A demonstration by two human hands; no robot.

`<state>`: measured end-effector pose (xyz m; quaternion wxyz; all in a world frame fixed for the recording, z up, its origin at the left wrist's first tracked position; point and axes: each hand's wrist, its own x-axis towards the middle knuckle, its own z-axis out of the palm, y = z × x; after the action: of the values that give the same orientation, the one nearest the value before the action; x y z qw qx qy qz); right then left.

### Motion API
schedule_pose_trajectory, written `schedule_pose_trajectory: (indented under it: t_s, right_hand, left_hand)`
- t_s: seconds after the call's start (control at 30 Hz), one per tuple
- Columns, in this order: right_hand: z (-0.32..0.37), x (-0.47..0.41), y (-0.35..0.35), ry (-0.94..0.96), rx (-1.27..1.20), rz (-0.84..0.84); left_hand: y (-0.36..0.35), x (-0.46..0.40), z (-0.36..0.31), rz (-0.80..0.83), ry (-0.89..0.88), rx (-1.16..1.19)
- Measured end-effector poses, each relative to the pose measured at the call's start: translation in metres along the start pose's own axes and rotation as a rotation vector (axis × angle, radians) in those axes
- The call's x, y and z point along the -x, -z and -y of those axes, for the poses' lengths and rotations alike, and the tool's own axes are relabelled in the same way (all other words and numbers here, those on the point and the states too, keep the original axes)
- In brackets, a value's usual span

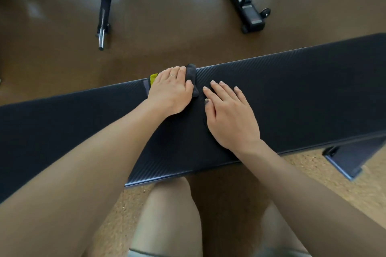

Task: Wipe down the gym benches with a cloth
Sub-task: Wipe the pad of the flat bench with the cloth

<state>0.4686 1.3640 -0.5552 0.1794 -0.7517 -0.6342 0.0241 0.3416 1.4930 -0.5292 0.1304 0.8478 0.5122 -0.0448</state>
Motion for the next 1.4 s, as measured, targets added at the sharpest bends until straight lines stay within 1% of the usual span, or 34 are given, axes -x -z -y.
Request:
schedule_pose_trajectory:
  t_s: [0.1,0.2,0.27,0.33,0.47,0.73,0.83,0.97,1.03,1.1,1.2,1.3,1.4]
  right_hand:
    - [-0.002,0.003,0.001,-0.004,0.014,0.027]
    - [-0.005,0.007,0.004,-0.006,0.032,0.076]
    - [-0.008,0.01,0.006,-0.057,0.053,0.06]
    - [-0.009,0.013,0.007,-0.122,0.074,0.039]
    - [-0.002,0.008,0.006,-0.208,0.063,-0.003]
    - [-0.005,0.002,0.004,-0.193,0.113,0.057]
    - [-0.006,0.003,0.005,-0.203,0.099,0.056]
    - [-0.005,0.005,0.006,-0.218,0.068,0.027]
    - [-0.005,0.005,0.005,-0.233,0.061,0.02]
    - [-0.004,0.006,0.006,-0.237,0.061,0.026]
    - [-0.003,0.004,0.008,-0.201,0.077,0.06]
    - [-0.018,0.013,0.019,-0.17,0.149,0.085]
    - [-0.053,0.038,0.035,-0.27,0.158,0.08]
  left_hand:
    - [-0.001,0.015,-0.005,0.02,-0.016,-0.006]
    - [-0.012,0.065,-0.014,0.035,-0.116,-0.026]
    - [-0.02,0.099,-0.019,0.045,-0.184,-0.053]
    - [-0.024,0.109,-0.017,0.067,-0.224,-0.054]
    - [-0.019,0.075,-0.011,0.038,-0.26,-0.045]
    - [-0.002,-0.019,-0.032,0.049,-0.23,-0.004]
    - [-0.002,-0.007,-0.037,0.059,-0.238,0.004]
    - [-0.016,0.066,-0.021,0.039,-0.34,-0.036]
    - [-0.021,0.088,-0.012,0.046,-0.378,-0.079]
    - [-0.02,0.084,-0.009,0.051,-0.389,-0.086]
    - [-0.018,0.055,-0.014,0.031,-0.4,-0.082]
    - [-0.017,0.024,-0.024,0.028,-0.384,-0.089]
    - [-0.01,0.004,-0.041,0.051,-0.33,-0.08]
